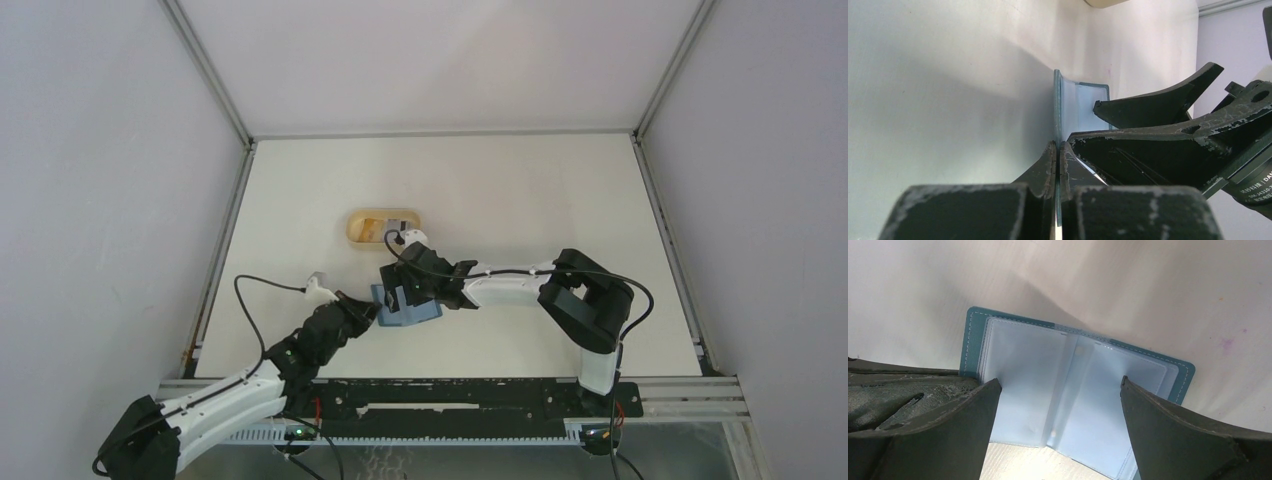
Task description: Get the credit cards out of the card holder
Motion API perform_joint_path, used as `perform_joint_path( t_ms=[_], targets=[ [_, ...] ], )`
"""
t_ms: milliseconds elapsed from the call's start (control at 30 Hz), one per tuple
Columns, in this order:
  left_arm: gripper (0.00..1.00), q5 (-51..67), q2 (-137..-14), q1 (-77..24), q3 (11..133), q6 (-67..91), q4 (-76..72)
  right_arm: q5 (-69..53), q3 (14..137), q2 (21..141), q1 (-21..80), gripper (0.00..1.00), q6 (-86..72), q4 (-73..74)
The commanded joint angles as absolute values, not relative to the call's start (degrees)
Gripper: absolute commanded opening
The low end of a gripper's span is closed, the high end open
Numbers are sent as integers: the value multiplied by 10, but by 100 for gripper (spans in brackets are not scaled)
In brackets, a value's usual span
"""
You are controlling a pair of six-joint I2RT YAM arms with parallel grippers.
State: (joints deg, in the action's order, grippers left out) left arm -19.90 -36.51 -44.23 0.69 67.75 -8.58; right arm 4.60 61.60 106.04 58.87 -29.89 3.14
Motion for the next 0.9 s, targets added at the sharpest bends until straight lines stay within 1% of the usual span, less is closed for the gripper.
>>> perform_joint_path(
  t_ms=[0, 200, 233, 500, 667, 867],
  targets=[
    [0, -206, -351, -443, -88, 677, -86, 8, 595, 1067, 592, 100, -305, 82],
    [0, -201, -343, -443, -87, 668, -79, 6, 594, 1045, 588, 100, -313, 64],
    [0, -200, -342, -443, -87, 667, -77, -8, 596, 1040, 587, 100, -314, 61],
    [0, -198, -341, -443, -88, 660, -75, -22, 629, 1040, 591, 100, -317, 57],
    [0, -197, -341, -443, -88, 659, -76, -19, 652, 1058, 592, 100, -320, 58],
    [0, -198, -340, -444, -87, 658, -78, -1, 655, 1044, 584, 100, -320, 53]
  ],
)
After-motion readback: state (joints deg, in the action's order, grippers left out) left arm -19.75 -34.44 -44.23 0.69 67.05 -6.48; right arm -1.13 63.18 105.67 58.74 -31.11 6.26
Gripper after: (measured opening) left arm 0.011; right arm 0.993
